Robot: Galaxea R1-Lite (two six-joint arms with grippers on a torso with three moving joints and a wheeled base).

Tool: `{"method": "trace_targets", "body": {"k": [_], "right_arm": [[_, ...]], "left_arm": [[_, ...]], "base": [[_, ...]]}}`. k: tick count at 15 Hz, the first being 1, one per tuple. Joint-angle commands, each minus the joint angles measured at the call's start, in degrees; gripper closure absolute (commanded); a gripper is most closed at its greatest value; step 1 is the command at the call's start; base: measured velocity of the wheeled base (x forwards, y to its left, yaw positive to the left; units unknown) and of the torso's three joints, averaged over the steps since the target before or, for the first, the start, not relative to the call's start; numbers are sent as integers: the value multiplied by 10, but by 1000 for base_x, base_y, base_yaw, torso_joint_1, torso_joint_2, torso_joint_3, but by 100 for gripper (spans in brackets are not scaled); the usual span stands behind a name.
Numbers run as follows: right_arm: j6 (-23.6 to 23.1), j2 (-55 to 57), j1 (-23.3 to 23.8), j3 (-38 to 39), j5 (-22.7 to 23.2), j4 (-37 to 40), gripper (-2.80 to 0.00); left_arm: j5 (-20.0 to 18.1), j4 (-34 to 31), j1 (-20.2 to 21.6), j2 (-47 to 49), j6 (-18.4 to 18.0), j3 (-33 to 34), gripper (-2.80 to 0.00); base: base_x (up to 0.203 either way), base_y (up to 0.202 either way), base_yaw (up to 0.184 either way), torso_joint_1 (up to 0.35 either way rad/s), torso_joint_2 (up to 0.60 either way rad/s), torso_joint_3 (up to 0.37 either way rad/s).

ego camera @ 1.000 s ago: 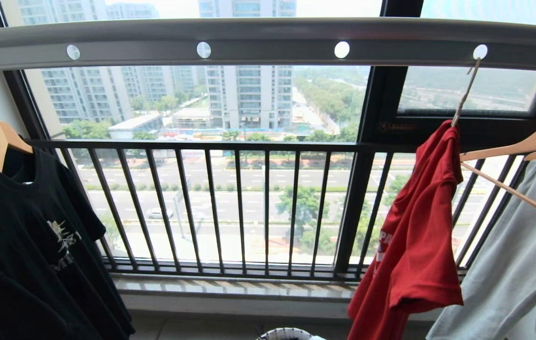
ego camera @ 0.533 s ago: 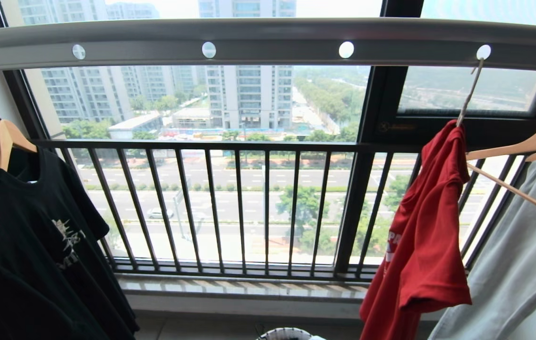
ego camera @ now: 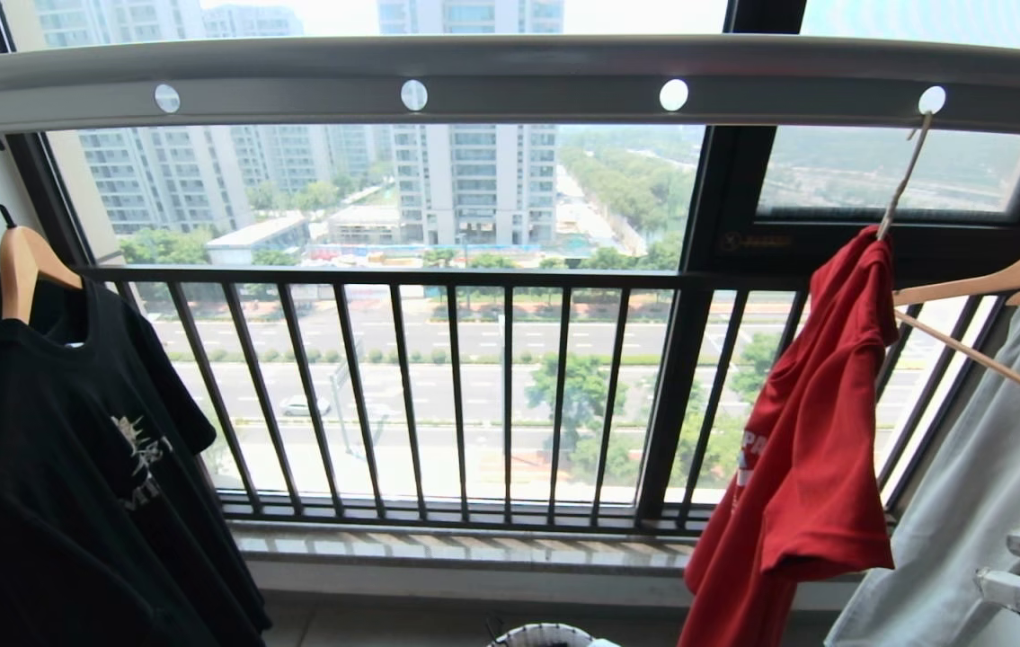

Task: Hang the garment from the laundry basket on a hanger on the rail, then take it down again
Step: Take the clothes off the clothes rack

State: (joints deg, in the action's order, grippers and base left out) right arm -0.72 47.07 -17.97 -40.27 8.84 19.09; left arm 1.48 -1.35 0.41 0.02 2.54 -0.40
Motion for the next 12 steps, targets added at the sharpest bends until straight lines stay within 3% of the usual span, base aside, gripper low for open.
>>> {"method": "trace_targets", "body": {"k": [1, 6, 9, 12], "right_arm": [[-24, 32, -1, 7, 1, 0, -280], [-103, 62, -3, 35, 1, -9, -280], [-118, 107, -3, 51, -10, -100, -280], [-148, 129, -4, 62, -19, -139, -280]], "left_arm": [[0, -1, 0, 0, 0, 0, 0], [0, -1, 0, 0, 0, 0, 0], [0, 0, 0, 0, 0, 0, 0], [0, 0, 0, 0, 0, 0, 0]], "base": [[0, 0, 0, 0, 0, 0], [0, 0, 0, 0, 0, 0], [0, 0, 0, 0, 0, 0], [0, 0, 0, 0, 0, 0]]}}
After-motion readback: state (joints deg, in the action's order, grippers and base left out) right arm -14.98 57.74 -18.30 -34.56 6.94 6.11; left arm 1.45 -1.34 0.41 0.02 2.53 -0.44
